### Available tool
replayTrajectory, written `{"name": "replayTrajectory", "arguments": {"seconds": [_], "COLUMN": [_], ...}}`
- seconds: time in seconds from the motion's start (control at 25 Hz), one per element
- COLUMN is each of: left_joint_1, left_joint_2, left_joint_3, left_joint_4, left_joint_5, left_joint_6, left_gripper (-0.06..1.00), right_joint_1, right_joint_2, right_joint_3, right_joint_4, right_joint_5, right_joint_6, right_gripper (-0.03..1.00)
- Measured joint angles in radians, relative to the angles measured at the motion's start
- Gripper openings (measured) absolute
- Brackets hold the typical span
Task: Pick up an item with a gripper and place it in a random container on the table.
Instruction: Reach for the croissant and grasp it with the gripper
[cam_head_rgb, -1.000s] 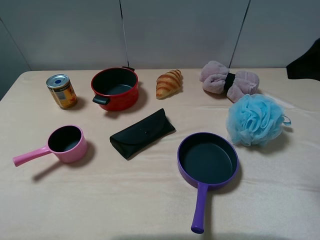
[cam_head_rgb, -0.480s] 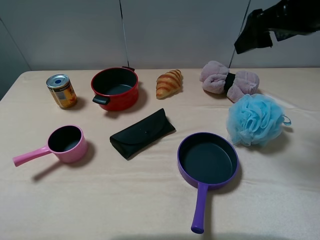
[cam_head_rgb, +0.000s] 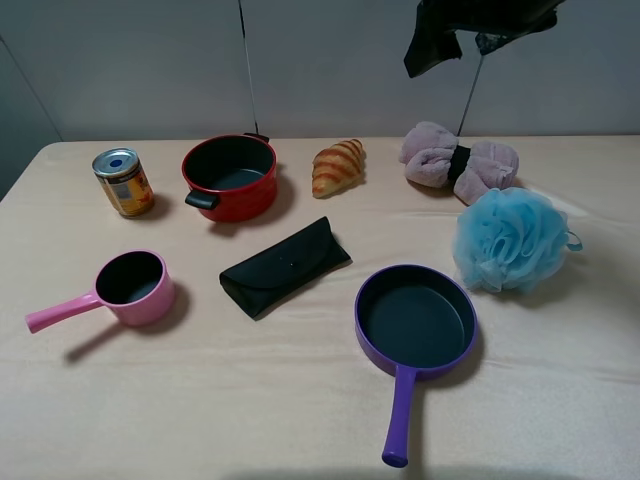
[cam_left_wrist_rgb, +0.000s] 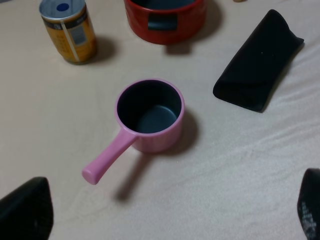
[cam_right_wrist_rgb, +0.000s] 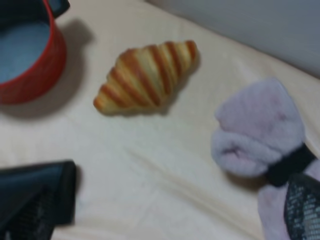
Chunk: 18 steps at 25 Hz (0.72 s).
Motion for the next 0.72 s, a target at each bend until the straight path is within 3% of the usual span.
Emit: {"name": "replayTrajectory", "arguments": {"seconds": [0.72], "left_joint_1": [0.0], "left_joint_2": [0.0], "left_joint_3": [0.0], "left_joint_4": [0.0], "left_joint_5": [0.0], "left_joint_6": [0.0], "left_gripper": [0.99], "right_joint_1": [0.008], "right_joint_2": [0.386], "right_joint_3": [-0.357], "right_joint_4": [0.032], "right_joint_5": [-0.032], "right_joint_6": [0.01], "right_gripper": [0.69]}}
